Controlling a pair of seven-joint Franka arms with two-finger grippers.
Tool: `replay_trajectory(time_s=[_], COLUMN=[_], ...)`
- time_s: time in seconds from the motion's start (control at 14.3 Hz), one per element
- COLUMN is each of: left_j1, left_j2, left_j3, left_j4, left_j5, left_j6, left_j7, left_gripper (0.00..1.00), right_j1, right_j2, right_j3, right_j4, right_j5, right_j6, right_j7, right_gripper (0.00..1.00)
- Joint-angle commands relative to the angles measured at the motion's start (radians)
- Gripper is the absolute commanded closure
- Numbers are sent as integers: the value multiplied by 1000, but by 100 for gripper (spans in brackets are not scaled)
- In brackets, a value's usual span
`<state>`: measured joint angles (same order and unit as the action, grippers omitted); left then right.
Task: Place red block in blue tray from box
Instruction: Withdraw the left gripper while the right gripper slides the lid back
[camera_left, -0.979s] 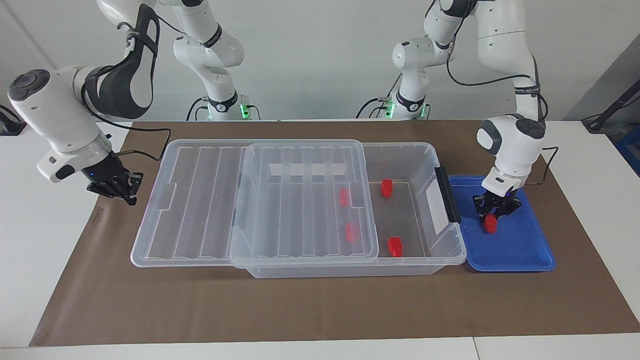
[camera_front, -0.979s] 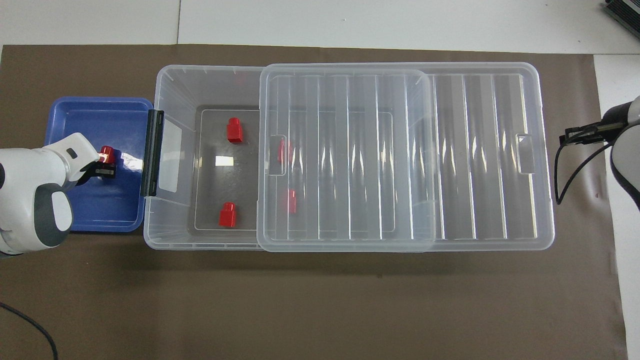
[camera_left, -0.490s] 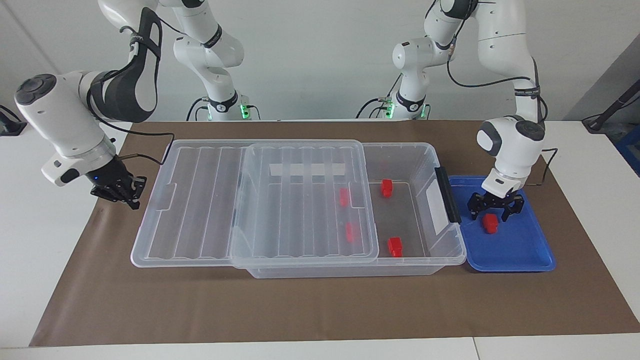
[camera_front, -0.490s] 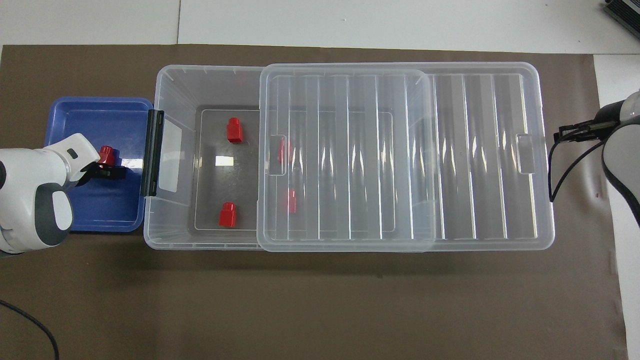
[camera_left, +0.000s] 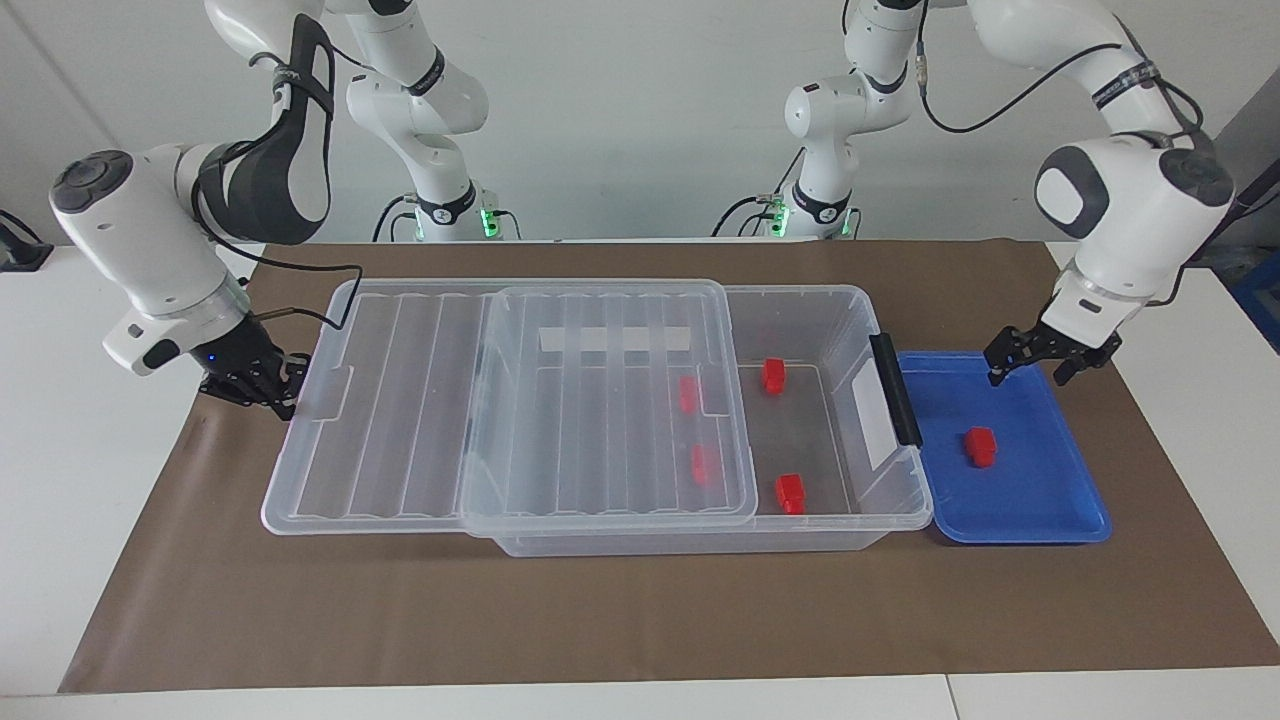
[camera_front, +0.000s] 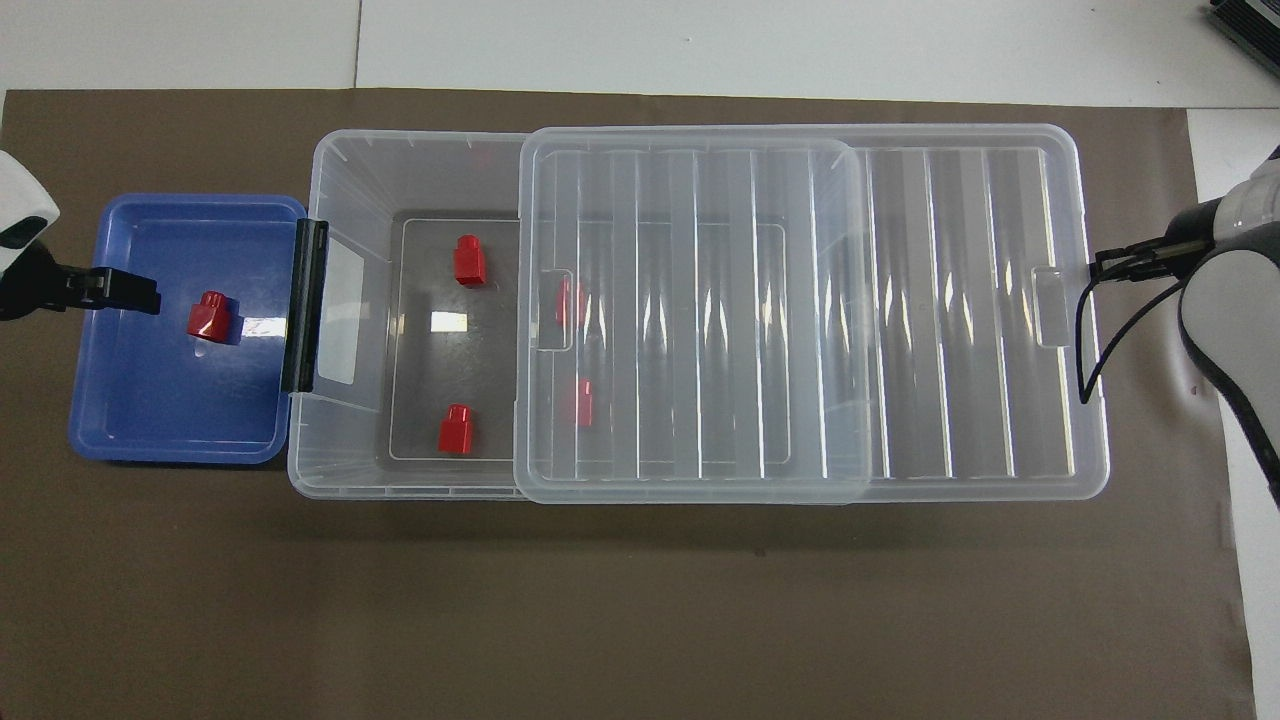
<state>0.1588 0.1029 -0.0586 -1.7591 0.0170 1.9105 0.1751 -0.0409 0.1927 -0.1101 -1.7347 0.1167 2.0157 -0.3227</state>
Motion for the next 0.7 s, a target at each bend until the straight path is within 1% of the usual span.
replay_trajectory(time_s=[0.0,0.14,0.35,0.49,0.63], left_j1=[-8,-8,-8,-12,-21], left_j2=[-41,-83,-124,-164,-175], left_j3=[8,10,8,5,-19], left_j4=[55,87,115,115,115], left_j5=[-18,-34,-32,-29,-20], left_j6=[-115,-190,-316,-367,-399], left_j7=[-29,-31,-31,-42,-45], left_gripper=[0,0,0,0,0], right_j1=[15,33,56,79,105], right_j2=[2,4,4,7,7], right_j3=[10,13,13,14,14], right_j4=[-9,-6,-6,-8,-6], right_j5=[29,31,31,31,31], right_j6=[29,29,31,49,51], right_j7=[39,62,105,146,186], right_gripper=[100,100,100,100,100])
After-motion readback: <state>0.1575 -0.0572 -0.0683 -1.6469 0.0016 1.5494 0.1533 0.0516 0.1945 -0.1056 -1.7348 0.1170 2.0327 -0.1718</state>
